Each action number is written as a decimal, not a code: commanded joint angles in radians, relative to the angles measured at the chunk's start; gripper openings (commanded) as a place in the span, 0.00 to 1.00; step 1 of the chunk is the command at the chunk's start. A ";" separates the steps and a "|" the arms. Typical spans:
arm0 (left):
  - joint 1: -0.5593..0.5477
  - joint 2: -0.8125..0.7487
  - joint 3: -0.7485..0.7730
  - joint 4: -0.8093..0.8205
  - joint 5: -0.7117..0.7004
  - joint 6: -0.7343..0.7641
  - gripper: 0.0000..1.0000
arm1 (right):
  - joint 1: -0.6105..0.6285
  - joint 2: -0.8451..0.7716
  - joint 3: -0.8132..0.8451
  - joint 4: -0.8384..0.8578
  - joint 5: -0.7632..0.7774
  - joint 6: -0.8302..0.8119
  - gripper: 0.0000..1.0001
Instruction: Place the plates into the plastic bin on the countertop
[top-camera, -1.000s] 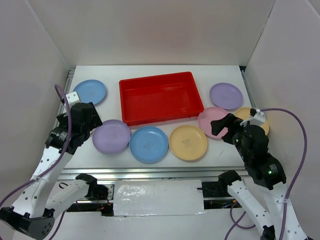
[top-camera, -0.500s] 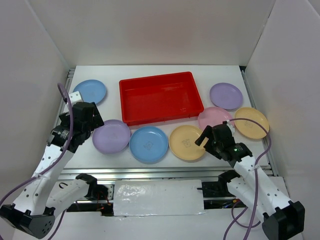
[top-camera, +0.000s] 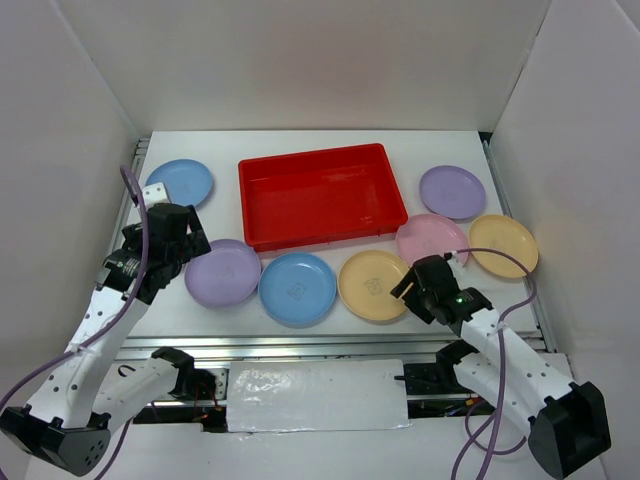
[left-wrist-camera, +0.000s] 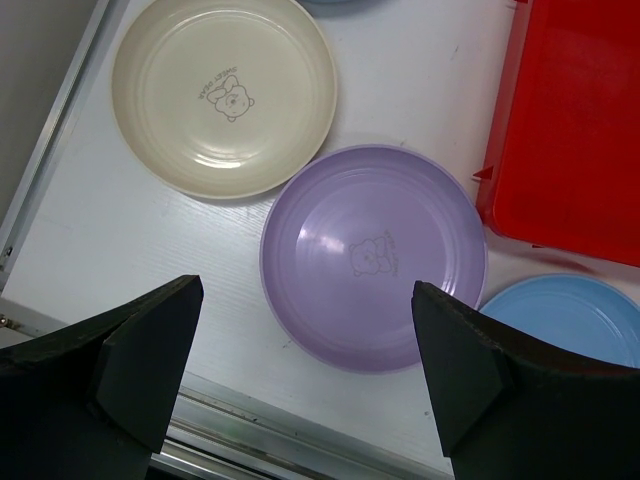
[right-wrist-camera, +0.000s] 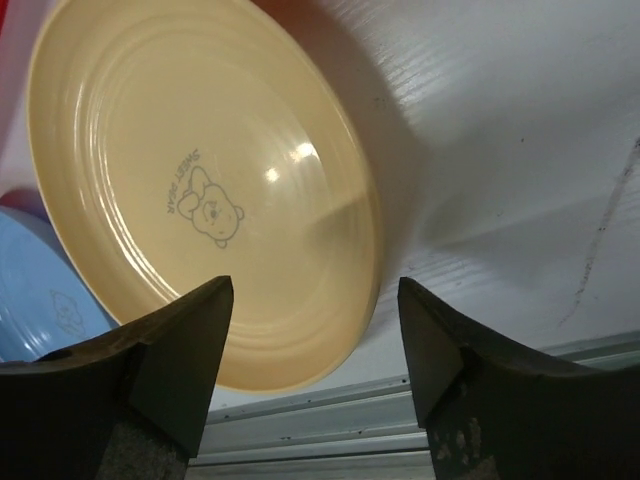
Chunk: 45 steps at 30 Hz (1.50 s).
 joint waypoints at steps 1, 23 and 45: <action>0.003 0.000 0.010 0.037 0.023 0.021 0.99 | 0.013 0.014 -0.019 0.055 0.062 0.062 0.70; 0.003 0.004 0.007 0.046 0.048 0.029 0.99 | 0.171 -0.165 -0.016 -0.084 0.144 0.213 0.00; 0.002 0.038 0.001 0.047 0.065 0.032 0.99 | -0.022 0.543 0.797 0.040 -0.057 -0.202 0.00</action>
